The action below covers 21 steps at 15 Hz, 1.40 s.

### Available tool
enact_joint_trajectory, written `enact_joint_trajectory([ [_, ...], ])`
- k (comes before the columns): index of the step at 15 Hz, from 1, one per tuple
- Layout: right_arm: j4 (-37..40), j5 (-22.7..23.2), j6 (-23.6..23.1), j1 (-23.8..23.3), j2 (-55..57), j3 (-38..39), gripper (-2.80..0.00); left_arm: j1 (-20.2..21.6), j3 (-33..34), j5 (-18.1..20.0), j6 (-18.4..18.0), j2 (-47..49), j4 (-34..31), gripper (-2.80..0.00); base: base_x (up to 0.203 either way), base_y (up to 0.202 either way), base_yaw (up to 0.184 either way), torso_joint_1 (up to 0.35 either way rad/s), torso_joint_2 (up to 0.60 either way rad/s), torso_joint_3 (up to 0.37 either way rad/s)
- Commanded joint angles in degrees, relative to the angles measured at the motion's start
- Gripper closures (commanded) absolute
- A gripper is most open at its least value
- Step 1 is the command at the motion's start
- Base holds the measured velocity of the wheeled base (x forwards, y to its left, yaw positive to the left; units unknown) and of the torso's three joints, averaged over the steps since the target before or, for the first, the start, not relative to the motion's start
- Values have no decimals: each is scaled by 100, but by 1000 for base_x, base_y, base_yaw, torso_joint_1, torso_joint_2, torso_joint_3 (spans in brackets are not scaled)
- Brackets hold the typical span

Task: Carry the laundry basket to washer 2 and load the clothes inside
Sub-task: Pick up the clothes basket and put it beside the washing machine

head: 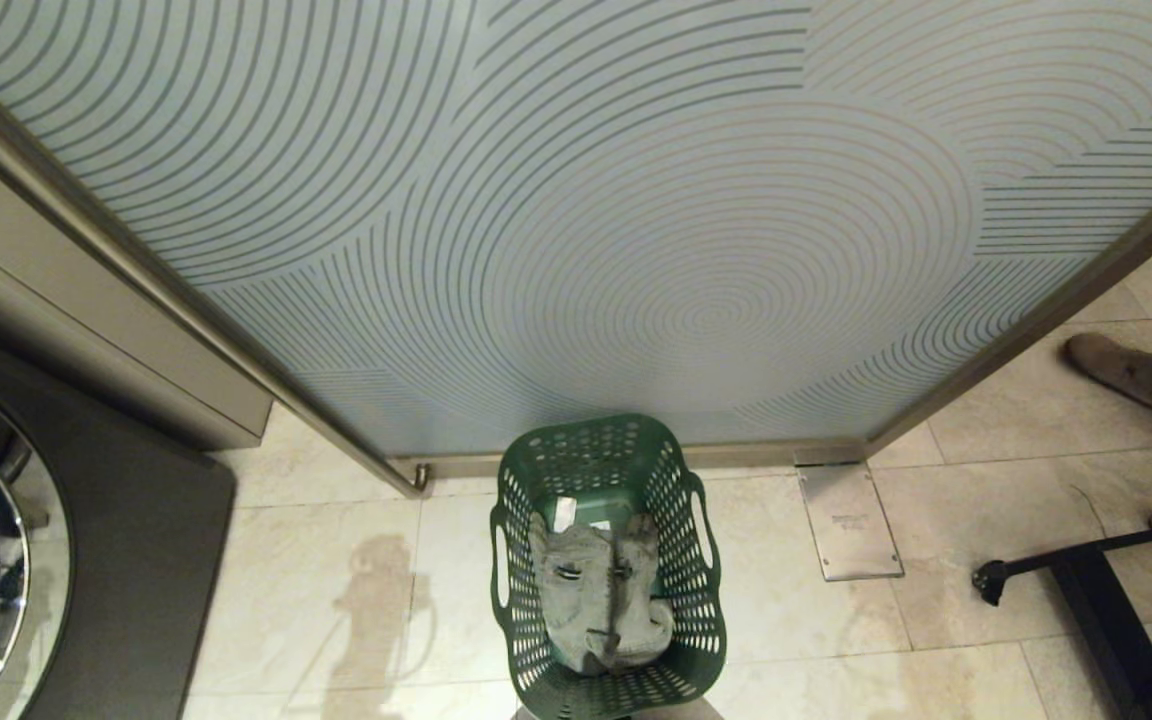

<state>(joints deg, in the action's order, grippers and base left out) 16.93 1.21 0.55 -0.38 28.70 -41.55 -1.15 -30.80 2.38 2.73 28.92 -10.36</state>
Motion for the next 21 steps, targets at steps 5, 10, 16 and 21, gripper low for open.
enact_joint_trajectory([
  [5,-1160,409,333,309,3481,-693,0,-659,-1362,427,-127,3865,21,0,0,0,0,0,0,0],
  [10,-3968,437,821,861,5736,26,0,-1106,-1687,9,-31,5801,1037,0,0,0,0,0,0,0],
  [16,-5310,380,906,1411,7591,-316,0,-1278,-1914,-153,-7,6978,1681,0,0,0,0,0,0,0],
  [21,-5528,372,915,1487,8379,-648,-280,-1708,-1877,-357,516,7330,1710,-280,0,0,0,0,0,0],
])
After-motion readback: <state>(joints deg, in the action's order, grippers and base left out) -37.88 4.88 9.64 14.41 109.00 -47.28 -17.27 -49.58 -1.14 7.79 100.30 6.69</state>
